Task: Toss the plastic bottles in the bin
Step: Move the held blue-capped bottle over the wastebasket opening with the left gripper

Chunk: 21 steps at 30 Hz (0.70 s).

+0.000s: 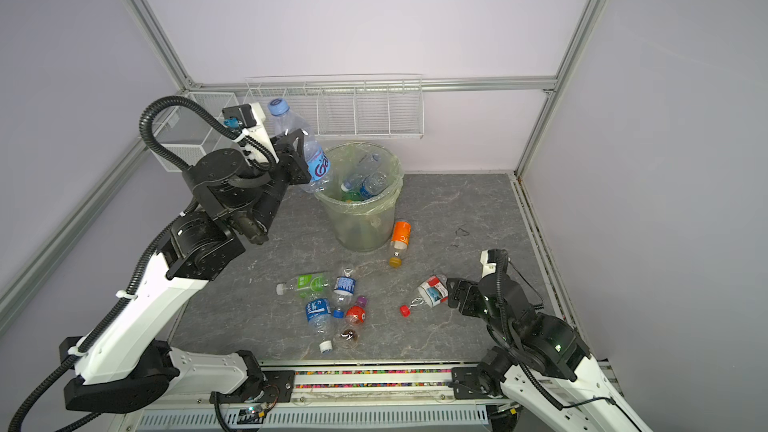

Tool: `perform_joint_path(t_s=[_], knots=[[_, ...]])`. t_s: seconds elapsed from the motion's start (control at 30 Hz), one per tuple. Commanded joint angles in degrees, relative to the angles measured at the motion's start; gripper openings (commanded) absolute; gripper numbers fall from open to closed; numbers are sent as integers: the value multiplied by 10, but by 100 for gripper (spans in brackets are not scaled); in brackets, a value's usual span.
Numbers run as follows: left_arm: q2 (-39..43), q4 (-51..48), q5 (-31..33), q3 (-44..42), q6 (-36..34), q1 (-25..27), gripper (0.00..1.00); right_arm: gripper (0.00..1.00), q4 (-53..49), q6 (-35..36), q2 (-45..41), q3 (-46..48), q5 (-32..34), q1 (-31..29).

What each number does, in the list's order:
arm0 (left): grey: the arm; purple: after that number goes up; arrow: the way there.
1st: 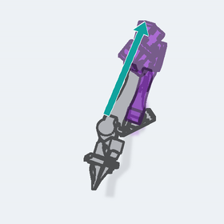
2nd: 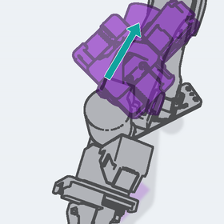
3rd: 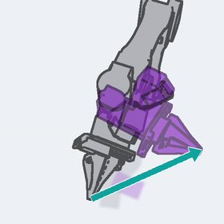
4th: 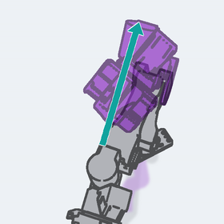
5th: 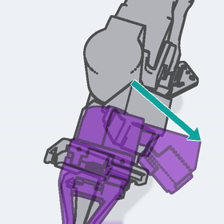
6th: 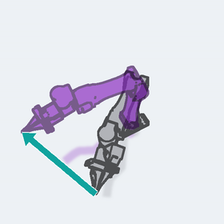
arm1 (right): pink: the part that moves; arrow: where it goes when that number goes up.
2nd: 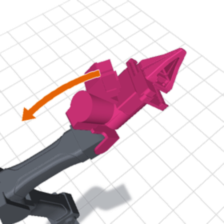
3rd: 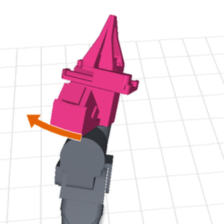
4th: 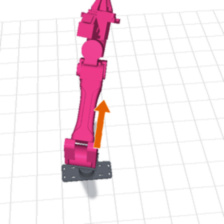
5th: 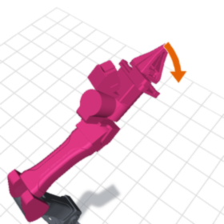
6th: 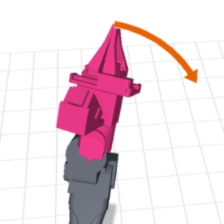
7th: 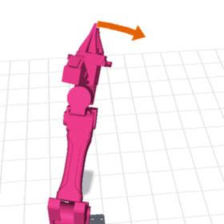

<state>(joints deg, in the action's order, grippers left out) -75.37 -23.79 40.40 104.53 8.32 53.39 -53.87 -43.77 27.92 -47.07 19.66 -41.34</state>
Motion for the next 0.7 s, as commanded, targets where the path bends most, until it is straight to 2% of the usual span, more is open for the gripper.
perform_joint_path(t_s=[0.0,0.67], knots=[[-10,23,-40,-7,-23,1,0,89,-5,-11,-13,8,7,2],[-78,46,-30,-10,-43,-1,0,89,-33,-14,-29,12,16,2]])
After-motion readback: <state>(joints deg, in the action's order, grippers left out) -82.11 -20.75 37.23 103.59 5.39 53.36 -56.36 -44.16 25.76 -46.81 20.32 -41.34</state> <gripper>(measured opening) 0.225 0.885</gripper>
